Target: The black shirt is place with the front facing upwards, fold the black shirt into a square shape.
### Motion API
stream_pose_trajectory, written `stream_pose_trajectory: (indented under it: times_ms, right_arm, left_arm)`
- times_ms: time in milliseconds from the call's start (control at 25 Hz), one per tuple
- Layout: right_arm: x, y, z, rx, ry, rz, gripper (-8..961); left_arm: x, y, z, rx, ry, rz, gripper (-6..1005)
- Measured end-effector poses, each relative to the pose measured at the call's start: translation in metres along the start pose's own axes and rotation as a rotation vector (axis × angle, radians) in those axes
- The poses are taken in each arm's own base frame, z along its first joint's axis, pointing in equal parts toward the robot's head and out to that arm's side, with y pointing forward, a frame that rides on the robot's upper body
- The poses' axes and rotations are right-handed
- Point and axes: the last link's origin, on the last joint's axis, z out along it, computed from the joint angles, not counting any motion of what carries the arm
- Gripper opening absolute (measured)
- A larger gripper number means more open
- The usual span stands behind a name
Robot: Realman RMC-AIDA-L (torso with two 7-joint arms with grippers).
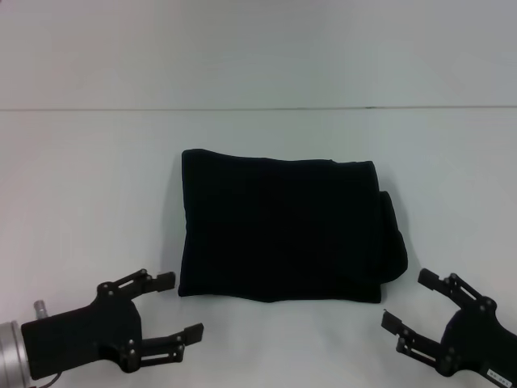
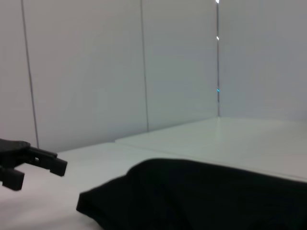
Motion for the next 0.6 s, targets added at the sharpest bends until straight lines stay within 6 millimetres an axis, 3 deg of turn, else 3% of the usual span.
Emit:
stream_pose_trajectory:
  times_ms: [600]
  right_arm:
    - [0.0007, -0.0037, 0.001, 0.014, 0.011, -0.015, 930]
  left_arm:
    - [-0.0038, -0.0074, 0.002, 0.058, 0.031, -0.054, 908]
